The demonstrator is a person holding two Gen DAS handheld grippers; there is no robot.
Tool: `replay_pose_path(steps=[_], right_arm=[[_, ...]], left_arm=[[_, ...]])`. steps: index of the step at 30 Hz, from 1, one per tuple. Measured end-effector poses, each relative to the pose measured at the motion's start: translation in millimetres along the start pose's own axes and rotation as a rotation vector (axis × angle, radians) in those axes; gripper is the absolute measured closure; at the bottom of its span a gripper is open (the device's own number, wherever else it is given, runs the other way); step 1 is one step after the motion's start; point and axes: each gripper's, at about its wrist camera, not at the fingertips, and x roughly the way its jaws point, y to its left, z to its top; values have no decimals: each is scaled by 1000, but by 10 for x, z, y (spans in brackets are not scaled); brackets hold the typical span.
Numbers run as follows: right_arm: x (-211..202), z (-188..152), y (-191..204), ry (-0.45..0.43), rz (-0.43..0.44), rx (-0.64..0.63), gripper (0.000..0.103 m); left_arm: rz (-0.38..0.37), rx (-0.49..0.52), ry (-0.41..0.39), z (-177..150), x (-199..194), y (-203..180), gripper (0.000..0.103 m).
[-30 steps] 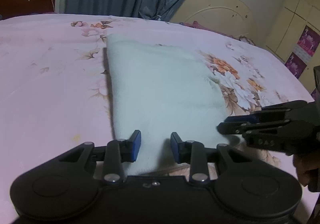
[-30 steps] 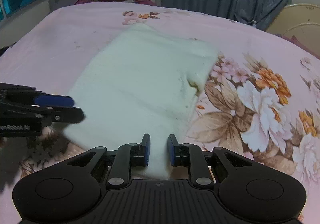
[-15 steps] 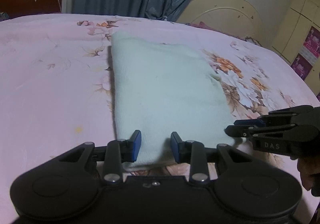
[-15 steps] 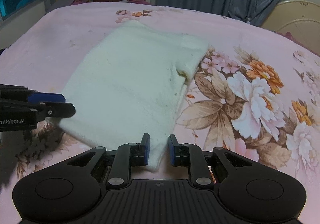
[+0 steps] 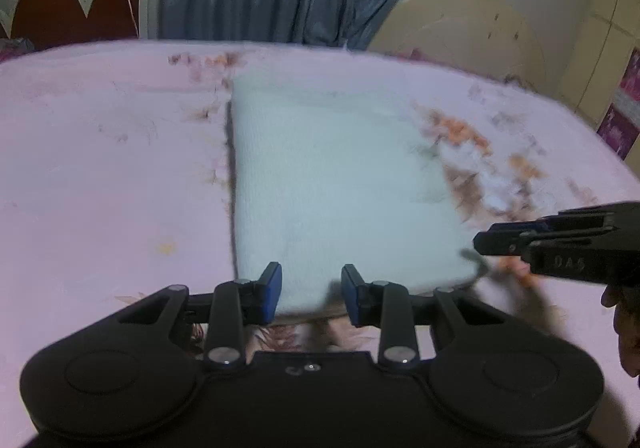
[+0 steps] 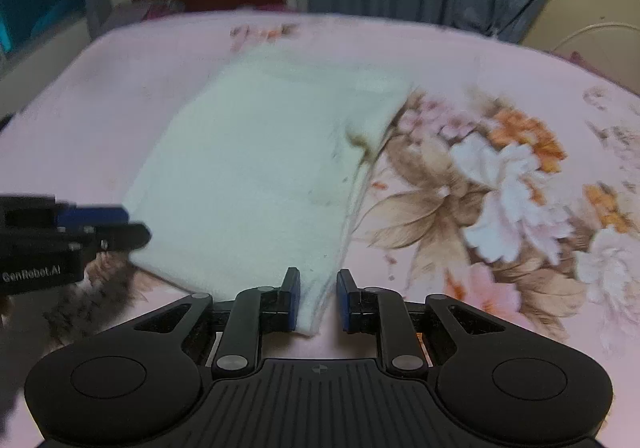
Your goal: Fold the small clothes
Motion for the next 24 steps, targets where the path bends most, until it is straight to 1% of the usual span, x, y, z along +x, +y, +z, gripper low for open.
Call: replay_pose_path(steps=[1,2,3,5,6,7,8,9,10,11,12,13,15,18,21,24], right_arm=[[-140,-22,-37,-29,-2,26,85],[-287,-52,-67,-56,1,48,85],[-426,-91,-82,-79,2,60,85],[-662,-175,-78,-99,-1,61,85],[-780,-221,-65,-107,2,61,85],[-883,-263,-44,-116,7,59,85],[-990,-310,-23,-123,7,53,85],[-1102,-364,-1,-126,-5,51,85],[-1193,-399,23,-129,-22,52,63],[-1276,-420,51,-141,-42,55,9],[-1416,-493,76,-185,-48,45,1],[-1549,-557,102,-207,-49,33,0],[-1753,-647,137,-214,-58,39,0],[-2131,-808,181,-272,-84,74,0],[-2383,-938,200,-283,-78,104,0],[-2564,-1031,252,-290,-80,104,0]], left_arm=[[-7,-1,-29,-13,-110,-30,60],[-7,6,-52,-34,-229,-80,57],[-6,14,-64,-60,-324,-136,53],[-5,11,-78,-116,-520,-237,43],[-5,5,-93,-147,-623,-288,31],[-4,3,-108,-185,-732,-352,15],[7,2,-121,-223,-825,-409,4],[29,2,-137,-268,-918,-467,0],[55,6,-148,-316,-1016,-532,0],[69,12,-141,-360,-1097,-596,0],[76,8,-127,-402,-1175,-643,0],[83,-6,-121,-430,-1253,-673,0],[92,-26,-116,-507,-1418,-731,0],[133,-14,-142,-649,-1672,-824,0],[142,-10,-163,-754,-1890,-898,0],[136,-19,-183,-820,-2108,-977,0]])
